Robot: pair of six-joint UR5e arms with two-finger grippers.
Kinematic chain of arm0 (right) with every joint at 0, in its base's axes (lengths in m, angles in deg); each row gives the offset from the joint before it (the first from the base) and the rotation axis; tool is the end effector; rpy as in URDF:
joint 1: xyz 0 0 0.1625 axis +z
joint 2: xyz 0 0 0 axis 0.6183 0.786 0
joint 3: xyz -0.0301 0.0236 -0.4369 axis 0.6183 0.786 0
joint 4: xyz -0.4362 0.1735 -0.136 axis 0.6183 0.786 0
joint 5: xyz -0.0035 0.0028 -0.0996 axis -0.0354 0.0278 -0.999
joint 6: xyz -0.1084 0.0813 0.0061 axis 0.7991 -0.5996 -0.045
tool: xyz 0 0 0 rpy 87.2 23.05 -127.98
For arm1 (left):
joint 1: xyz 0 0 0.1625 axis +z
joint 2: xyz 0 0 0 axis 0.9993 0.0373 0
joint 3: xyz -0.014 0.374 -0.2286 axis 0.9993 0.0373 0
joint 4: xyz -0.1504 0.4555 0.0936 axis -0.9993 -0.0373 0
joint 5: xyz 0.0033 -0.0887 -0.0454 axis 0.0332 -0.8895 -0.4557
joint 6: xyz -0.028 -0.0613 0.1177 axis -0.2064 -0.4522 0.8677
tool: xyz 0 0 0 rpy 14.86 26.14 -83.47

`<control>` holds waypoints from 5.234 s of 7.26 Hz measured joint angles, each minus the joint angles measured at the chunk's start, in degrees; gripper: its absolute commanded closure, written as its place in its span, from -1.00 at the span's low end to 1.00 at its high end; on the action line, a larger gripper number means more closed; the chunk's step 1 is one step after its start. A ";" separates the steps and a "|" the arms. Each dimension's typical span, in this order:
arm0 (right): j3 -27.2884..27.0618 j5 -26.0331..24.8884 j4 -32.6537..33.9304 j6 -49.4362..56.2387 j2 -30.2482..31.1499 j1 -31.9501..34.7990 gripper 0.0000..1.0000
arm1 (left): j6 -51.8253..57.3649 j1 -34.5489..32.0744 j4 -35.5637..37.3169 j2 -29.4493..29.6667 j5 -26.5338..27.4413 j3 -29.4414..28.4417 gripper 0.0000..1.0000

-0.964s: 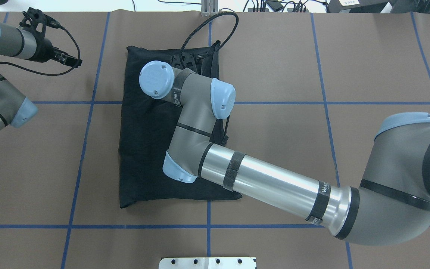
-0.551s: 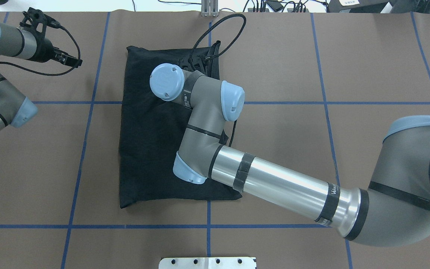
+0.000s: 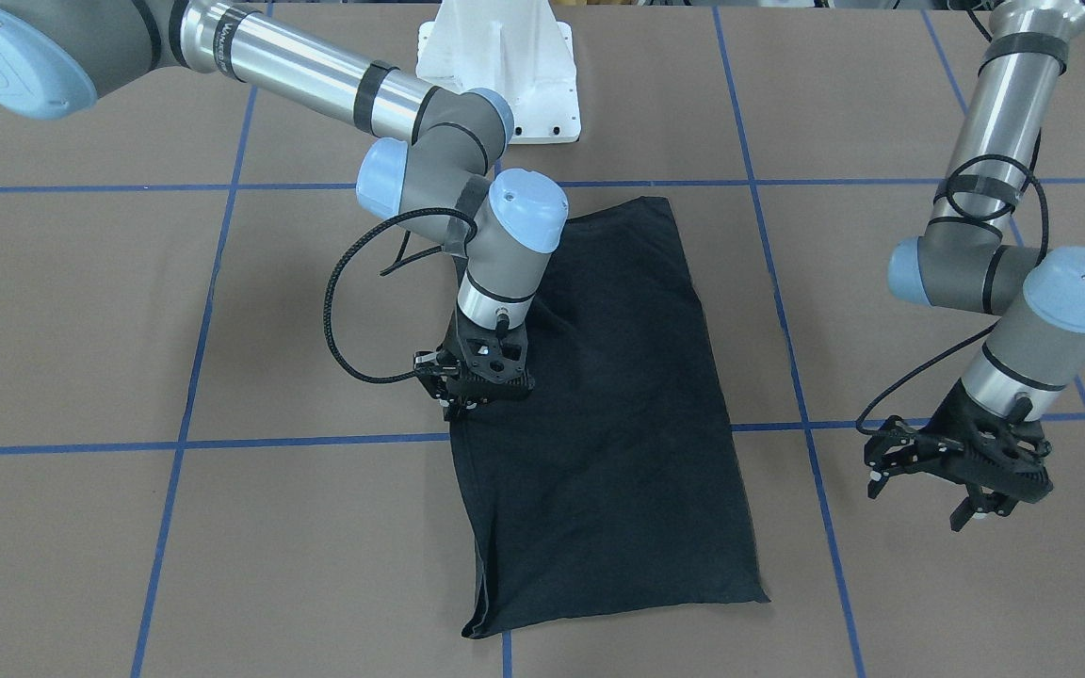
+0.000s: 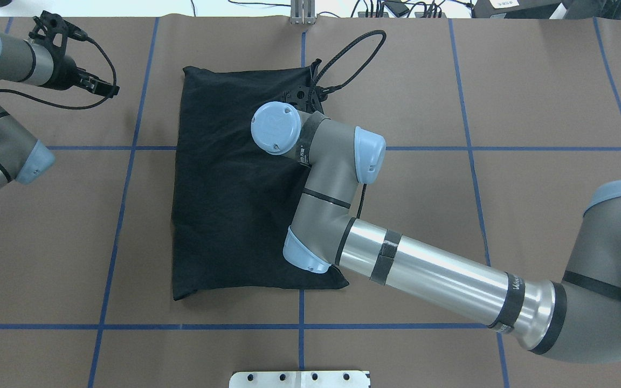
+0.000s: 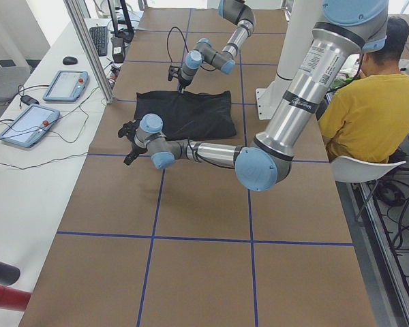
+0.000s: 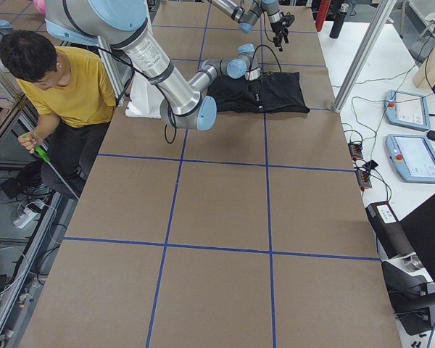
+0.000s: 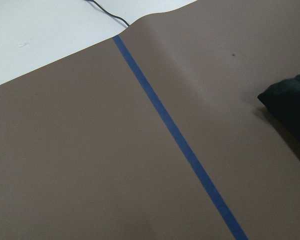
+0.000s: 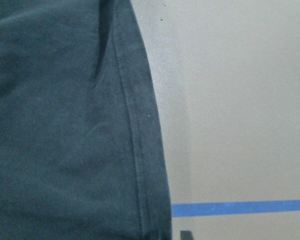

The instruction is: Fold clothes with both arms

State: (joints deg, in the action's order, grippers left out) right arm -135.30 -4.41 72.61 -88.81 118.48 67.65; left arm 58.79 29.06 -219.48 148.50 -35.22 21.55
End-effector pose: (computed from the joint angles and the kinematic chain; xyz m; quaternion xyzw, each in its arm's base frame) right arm -0.7227 -0.5769 0.2066 0.1657 -0.2212 0.0576 0.9593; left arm 0.3596 -0.7518 0.5262 0.3232 0.3757 0.1222 0.8599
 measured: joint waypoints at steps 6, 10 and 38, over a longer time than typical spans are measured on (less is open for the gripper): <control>-5.84 1.21 7.91 -7.17 -1.90 -4.31 -1.00 | -1.29 0.08 -1.56 -0.66 0.00 -0.02 -1.00; -6.89 -0.07 14.81 -8.24 -1.29 -7.57 -1.00 | -1.31 0.09 -1.73 -0.69 0.00 -0.13 -1.00; -44.74 -7.38 -3.23 -34.18 24.65 -13.40 -1.00 | -61.87 43.74 -2.12 -26.14 22.67 40.86 1.00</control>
State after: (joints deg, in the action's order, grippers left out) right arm -180.05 -11.79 69.38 -122.99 143.13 54.24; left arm -3.07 72.80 -221.60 122.37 -12.55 62.41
